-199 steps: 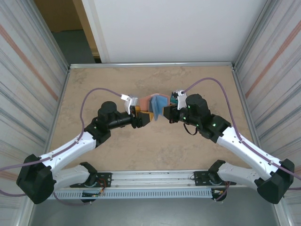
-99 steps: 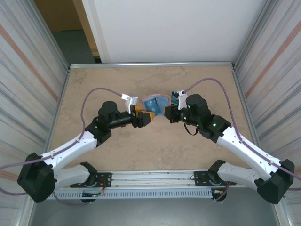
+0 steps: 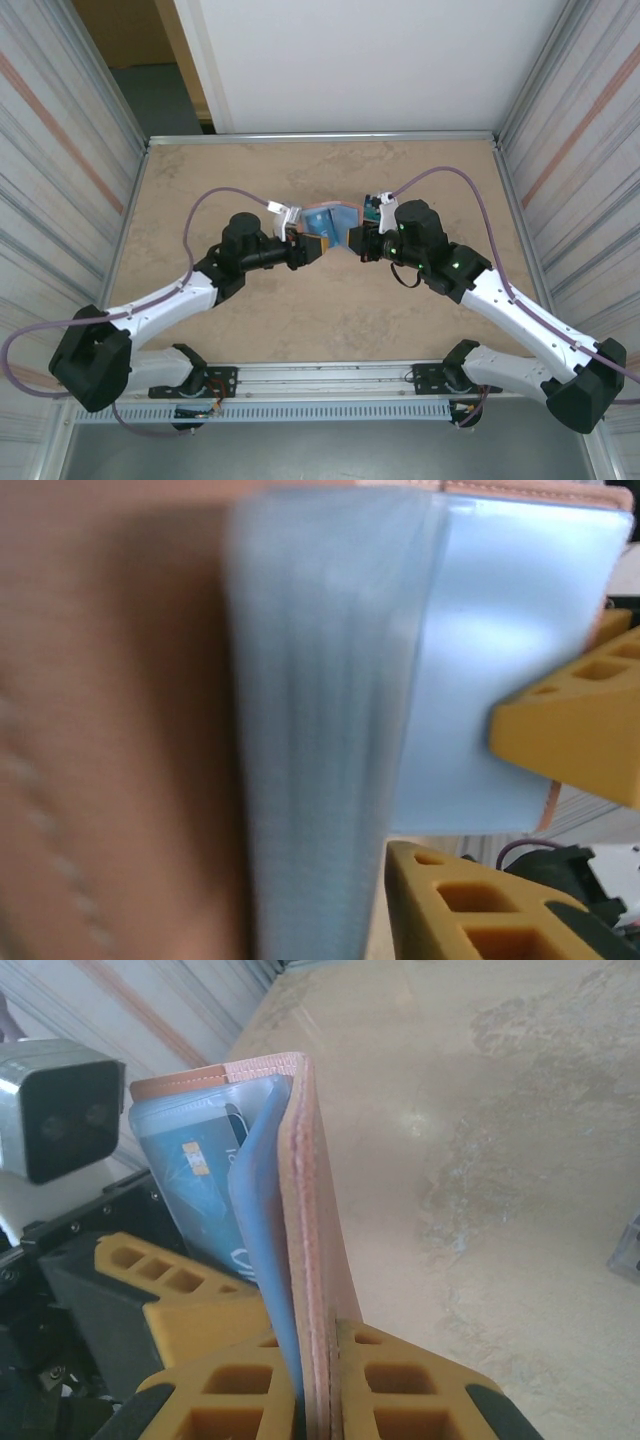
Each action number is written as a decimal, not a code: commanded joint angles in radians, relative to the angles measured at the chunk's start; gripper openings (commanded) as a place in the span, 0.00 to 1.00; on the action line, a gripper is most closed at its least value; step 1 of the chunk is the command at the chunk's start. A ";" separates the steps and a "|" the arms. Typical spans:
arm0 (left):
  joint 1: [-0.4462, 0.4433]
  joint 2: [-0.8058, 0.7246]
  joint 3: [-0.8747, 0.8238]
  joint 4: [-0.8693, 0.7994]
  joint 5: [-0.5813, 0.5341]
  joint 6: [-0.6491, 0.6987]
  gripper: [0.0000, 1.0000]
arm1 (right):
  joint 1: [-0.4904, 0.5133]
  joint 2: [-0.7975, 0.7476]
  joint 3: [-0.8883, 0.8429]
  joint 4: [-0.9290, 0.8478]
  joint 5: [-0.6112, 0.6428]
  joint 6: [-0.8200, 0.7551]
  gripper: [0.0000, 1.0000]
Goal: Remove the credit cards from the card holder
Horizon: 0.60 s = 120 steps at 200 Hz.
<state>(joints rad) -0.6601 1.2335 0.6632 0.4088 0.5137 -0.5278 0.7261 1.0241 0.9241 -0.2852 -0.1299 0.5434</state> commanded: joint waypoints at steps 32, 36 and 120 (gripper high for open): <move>0.010 0.009 0.038 -0.020 -0.002 0.010 0.03 | -0.016 -0.049 0.018 -0.074 0.062 0.021 0.14; 0.010 0.010 0.039 -0.029 0.003 0.013 0.02 | -0.018 -0.060 0.018 -0.080 0.066 0.020 0.18; 0.011 0.012 0.050 -0.259 0.053 0.045 0.01 | -0.062 -0.215 0.007 -0.147 0.189 0.004 0.99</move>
<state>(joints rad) -0.6537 1.2457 0.6853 0.2173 0.5327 -0.5091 0.6693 0.8684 0.9241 -0.4118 0.0021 0.5644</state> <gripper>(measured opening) 0.142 0.977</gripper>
